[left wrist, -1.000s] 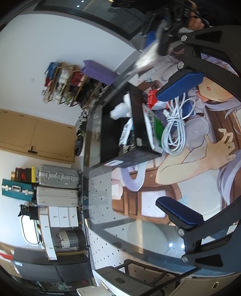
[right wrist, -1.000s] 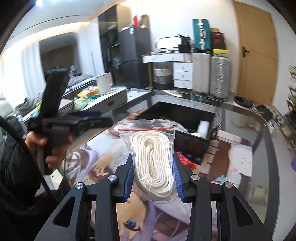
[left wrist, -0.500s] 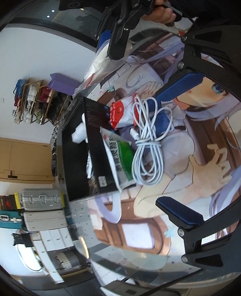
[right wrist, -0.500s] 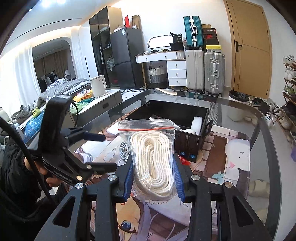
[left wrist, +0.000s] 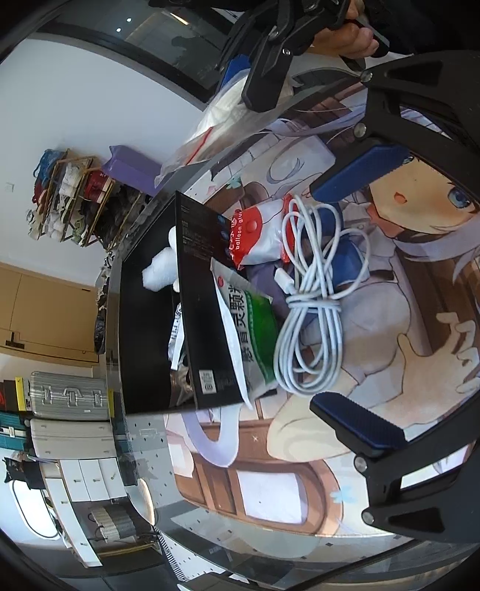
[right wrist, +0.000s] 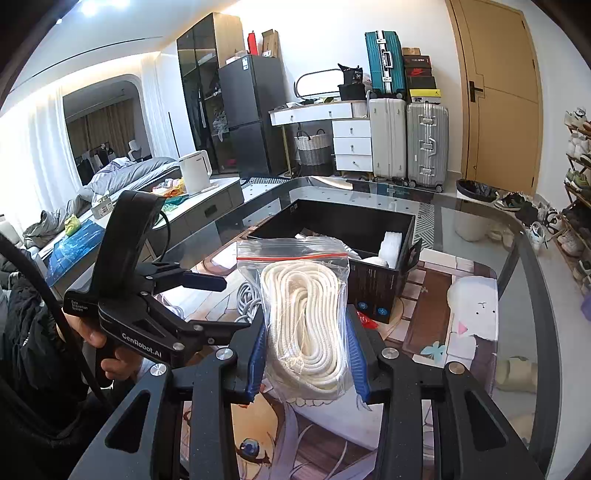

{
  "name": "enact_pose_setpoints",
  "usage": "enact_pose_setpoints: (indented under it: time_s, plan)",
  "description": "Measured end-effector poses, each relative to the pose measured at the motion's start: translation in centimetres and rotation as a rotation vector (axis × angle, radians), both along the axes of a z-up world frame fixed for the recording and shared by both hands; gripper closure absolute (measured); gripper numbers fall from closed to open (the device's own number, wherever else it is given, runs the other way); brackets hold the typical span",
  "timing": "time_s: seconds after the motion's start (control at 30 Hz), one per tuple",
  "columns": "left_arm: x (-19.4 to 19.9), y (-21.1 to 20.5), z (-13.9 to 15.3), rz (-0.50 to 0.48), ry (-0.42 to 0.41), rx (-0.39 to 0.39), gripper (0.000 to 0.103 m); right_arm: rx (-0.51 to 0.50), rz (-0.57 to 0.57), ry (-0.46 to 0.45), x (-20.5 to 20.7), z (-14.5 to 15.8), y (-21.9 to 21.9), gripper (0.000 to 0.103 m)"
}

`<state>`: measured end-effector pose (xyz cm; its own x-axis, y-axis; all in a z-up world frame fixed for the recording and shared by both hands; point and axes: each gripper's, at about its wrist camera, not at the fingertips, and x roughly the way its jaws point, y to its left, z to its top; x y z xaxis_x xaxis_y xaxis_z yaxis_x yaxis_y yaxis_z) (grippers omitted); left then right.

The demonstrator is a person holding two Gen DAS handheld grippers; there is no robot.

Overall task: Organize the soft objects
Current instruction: 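Lift the rope bag with the right gripper while the left tool approaches the white cable coil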

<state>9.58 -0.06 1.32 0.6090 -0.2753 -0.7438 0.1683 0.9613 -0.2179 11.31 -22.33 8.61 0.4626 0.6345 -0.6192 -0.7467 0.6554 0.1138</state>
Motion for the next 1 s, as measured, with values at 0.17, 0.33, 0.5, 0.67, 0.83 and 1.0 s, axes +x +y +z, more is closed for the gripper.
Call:
enact_pose_setpoints:
  time_s: [0.17,0.33,0.5,0.67,0.83,1.0]
  plan:
    - [1.1,-0.6,-0.9,-0.01,0.039,0.016,0.0,-0.004,0.004,0.004,0.0,-0.1,0.0,0.064]
    - [1.6,-0.8,-1.1,-0.016,0.053,0.012,0.0,-0.01,0.009,0.012,0.2,-0.3,0.2,0.064]
    - [1.9,-0.8,-1.1,-0.014,0.057,0.006,0.0,-0.016,0.019,0.019,0.3,-0.6,0.5,0.064]
    - [1.5,-0.7,-1.2,-0.018,0.047,-0.001,0.002,-0.016,0.019,0.02,0.4,-0.6,0.5,0.064]
    - [0.7,-0.3,-1.2,-0.042,0.038,-0.02,0.023,-0.018,0.021,0.019,0.2,-0.6,0.5,0.064]
    - [0.1,0.3,-1.2,-0.054,0.047,-0.051,0.035,-0.02,0.025,0.015,0.2,-0.5,0.4,0.064]
